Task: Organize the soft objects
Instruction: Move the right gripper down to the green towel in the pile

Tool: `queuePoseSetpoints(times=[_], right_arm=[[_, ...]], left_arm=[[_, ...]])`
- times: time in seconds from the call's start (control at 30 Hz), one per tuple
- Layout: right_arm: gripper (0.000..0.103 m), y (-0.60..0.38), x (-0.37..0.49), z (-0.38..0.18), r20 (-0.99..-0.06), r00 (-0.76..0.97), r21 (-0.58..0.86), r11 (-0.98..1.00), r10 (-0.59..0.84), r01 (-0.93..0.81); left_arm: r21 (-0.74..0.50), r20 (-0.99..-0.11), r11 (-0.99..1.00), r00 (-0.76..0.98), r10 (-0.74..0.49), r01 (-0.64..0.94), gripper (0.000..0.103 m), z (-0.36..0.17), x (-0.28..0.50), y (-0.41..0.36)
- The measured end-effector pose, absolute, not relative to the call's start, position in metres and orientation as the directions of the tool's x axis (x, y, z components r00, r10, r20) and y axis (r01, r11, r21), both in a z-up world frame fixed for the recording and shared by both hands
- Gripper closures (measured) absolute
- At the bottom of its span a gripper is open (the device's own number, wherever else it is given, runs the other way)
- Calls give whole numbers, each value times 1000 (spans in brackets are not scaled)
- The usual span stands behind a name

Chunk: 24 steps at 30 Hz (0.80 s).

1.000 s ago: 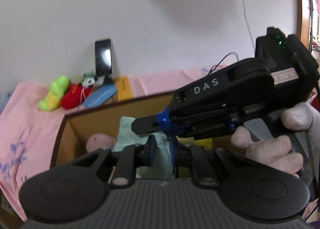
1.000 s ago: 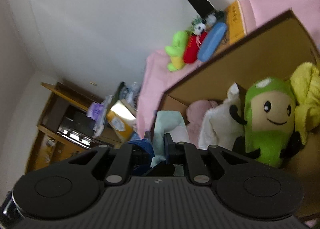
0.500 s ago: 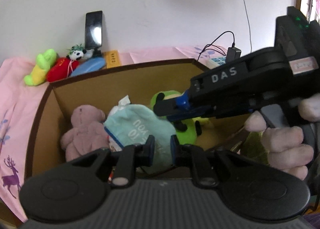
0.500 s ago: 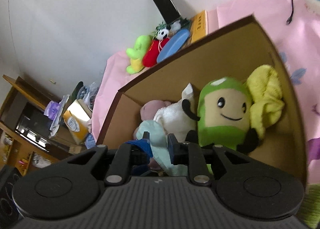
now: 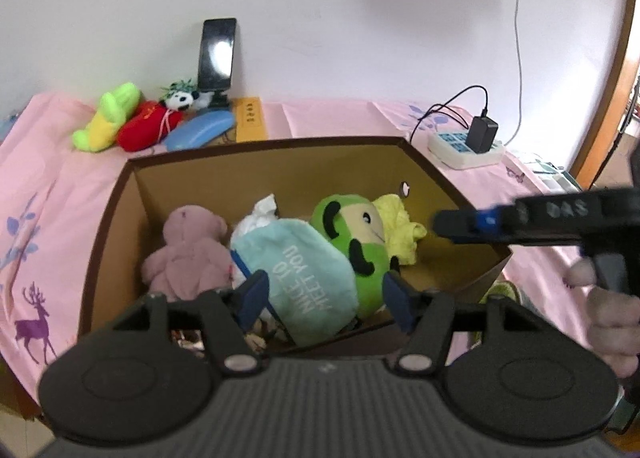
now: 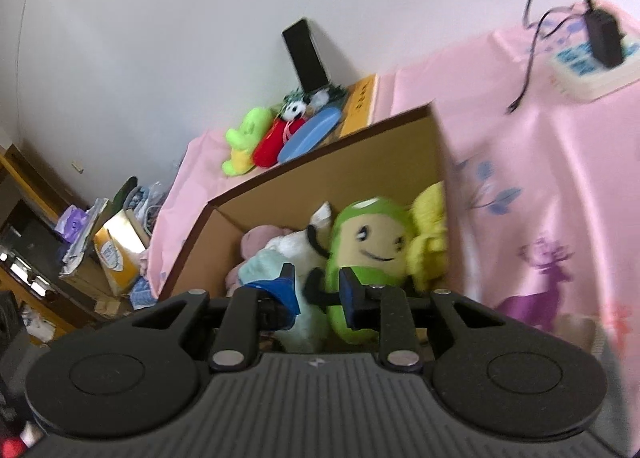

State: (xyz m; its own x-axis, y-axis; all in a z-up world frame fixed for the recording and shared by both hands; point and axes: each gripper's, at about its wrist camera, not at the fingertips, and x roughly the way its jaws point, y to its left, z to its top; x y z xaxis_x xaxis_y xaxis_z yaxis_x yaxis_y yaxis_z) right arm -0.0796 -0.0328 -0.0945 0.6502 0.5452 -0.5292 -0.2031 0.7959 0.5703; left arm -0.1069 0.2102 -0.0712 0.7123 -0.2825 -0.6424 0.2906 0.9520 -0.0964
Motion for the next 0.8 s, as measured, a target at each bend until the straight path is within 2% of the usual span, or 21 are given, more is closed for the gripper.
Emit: queuePoseSetpoints(times=[0.27,0.37,0.43,0.5,0.6,0.8], right_arm=[[94,-80,-107,-84,-558,715,443,880,422,-172],[93,-98,-116,-84,-553,731,428,889,400,-163],[93,-111,-121,-85,-558,736,426,893,383,-142],[93,-121,-123,-89,-563,739,435,893,370,-116],[93,-136,-125,-94,-573,730,463,882,371,-85],[91,-156,-125,-111,-600,647,557,826,471,-85]], left_arm=[[-113,-645,952,708,-289,286,34,-56,-115,182],[-113,-644,944,701,-306,309,30,-54,-119,165],[-112,-647,939,693,-317,325,23,-54,-121,152],[-109,-650,936,689,-322,336,20,-55,-124,139],[-112,-655,924,672,-345,365,20,-60,-129,121],[-117,-706,921,621,-340,372,20,-83,-131,88]])
